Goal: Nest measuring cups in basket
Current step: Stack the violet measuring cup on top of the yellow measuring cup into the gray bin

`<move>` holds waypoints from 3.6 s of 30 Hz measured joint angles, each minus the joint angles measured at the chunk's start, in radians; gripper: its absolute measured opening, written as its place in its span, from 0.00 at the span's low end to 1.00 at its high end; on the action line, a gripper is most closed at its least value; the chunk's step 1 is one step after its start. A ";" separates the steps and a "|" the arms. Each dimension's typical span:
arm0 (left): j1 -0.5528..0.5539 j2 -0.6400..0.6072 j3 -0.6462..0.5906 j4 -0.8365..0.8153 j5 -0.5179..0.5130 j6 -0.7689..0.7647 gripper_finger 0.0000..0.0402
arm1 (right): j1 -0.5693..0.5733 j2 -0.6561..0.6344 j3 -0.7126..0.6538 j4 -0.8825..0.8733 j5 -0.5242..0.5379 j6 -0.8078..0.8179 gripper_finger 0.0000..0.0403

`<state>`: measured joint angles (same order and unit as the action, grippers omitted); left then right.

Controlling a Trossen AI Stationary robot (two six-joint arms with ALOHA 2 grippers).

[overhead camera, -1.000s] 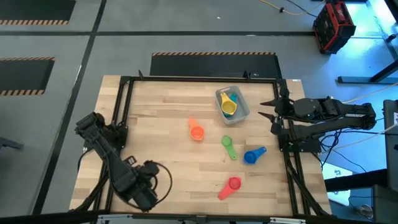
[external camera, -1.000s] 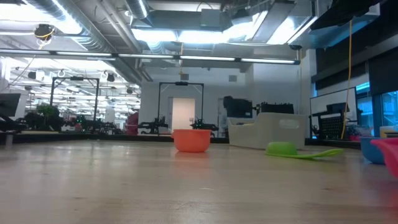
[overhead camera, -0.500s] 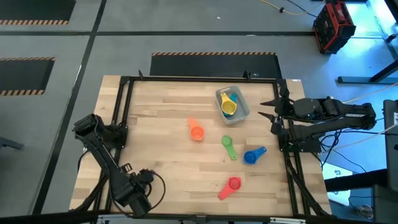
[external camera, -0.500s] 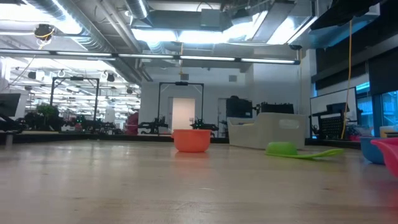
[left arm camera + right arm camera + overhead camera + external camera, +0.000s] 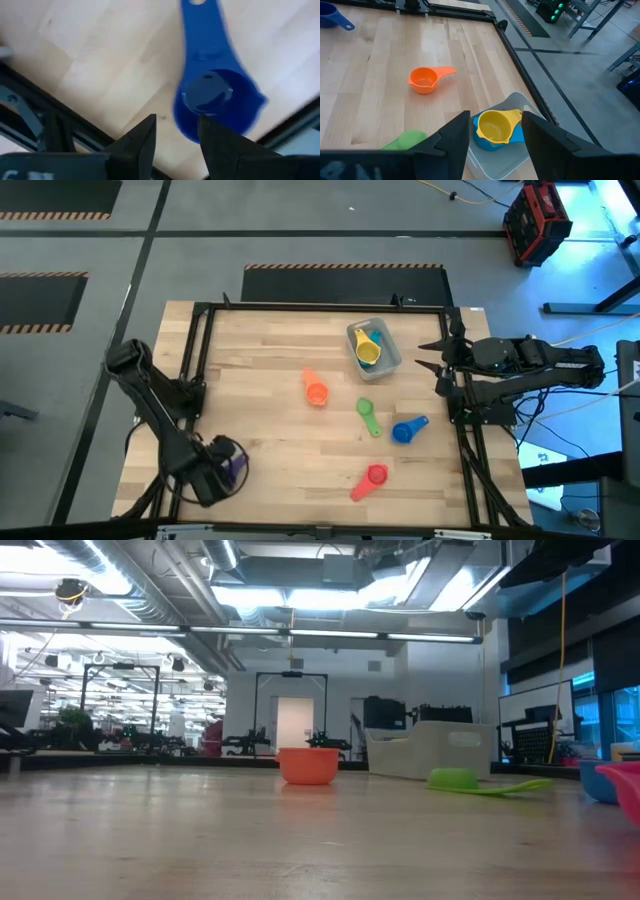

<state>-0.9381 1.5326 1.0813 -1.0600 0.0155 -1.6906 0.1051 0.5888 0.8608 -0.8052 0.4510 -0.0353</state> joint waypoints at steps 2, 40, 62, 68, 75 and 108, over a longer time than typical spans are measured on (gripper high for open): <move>0.000 -0.033 -0.046 0.055 -0.004 -0.009 0.34 | 0.000 0.000 0.000 0.000 0.000 0.000 0.46; 0.001 -0.080 -0.343 0.437 0.070 -0.097 0.13 | 0.000 0.000 0.000 0.000 0.000 0.002 0.46; 0.262 -0.080 -0.343 0.772 -0.451 0.201 0.01 | 0.000 0.052 0.000 0.067 -0.058 0.009 0.46; 0.407 -0.080 -0.343 0.892 -0.586 0.347 0.01 | 0.000 0.109 0.000 0.144 -0.061 0.032 0.46; 0.580 -0.080 -0.343 0.980 -0.855 0.471 0.01 | 0.000 0.208 0.000 0.315 -0.061 0.061 0.46; 0.875 -0.080 -0.342 1.644 -1.012 1.049 0.01 | 0.000 0.838 0.001 1.429 -0.013 -0.187 0.46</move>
<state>-0.0635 1.4528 0.7391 0.5839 -0.9963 -0.6413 0.1051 1.4267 0.8614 0.6238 0.4384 -0.2227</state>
